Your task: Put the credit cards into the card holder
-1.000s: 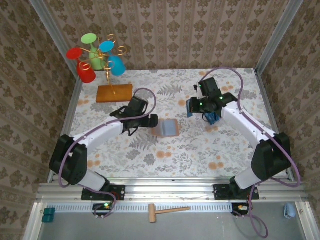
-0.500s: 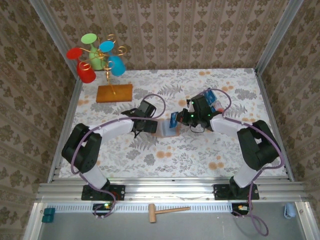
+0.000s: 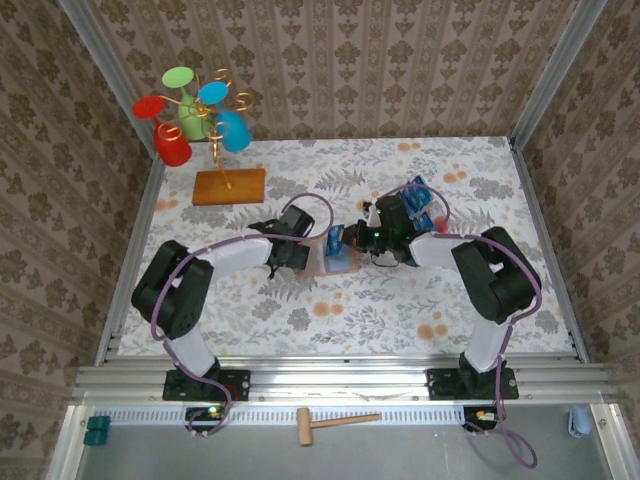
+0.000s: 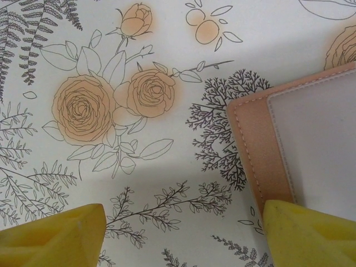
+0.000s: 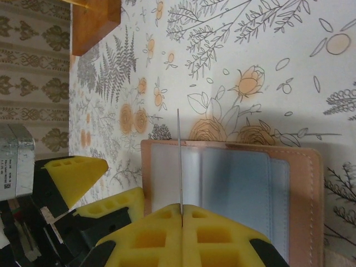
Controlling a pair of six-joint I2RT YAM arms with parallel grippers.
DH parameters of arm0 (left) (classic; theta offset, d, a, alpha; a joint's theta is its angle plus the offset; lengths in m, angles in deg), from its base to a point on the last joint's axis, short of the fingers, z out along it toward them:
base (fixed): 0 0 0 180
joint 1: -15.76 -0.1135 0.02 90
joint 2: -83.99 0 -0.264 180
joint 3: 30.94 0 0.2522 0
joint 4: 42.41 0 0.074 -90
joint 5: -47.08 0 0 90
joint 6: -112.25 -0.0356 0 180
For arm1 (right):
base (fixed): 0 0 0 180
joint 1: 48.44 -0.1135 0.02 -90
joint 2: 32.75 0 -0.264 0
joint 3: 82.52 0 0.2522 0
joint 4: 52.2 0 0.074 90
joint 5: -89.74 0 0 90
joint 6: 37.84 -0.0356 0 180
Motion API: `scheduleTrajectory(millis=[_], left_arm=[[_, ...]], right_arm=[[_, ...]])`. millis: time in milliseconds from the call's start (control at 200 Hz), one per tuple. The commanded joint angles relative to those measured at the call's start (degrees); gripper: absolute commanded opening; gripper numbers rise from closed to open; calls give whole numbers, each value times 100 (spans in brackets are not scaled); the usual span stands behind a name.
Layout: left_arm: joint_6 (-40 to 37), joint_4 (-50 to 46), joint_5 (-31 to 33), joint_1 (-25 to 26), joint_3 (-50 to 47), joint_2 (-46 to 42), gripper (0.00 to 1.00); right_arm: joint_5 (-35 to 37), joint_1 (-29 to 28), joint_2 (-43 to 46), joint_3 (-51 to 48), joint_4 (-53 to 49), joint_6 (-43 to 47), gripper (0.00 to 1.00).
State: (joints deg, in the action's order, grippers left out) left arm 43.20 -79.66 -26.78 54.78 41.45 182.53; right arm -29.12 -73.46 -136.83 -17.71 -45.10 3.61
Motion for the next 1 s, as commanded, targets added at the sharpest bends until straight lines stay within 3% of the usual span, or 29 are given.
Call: scheduleTrajectory(millis=[0,995], left_arm=[[-101,72,152,45,-123,57,73],[-162,269,297,91,-319,262,69]], right_arm=[[-274,-22,-171,-145,537,-27,0],[-558,36,-696,-419,1394,293,0]])
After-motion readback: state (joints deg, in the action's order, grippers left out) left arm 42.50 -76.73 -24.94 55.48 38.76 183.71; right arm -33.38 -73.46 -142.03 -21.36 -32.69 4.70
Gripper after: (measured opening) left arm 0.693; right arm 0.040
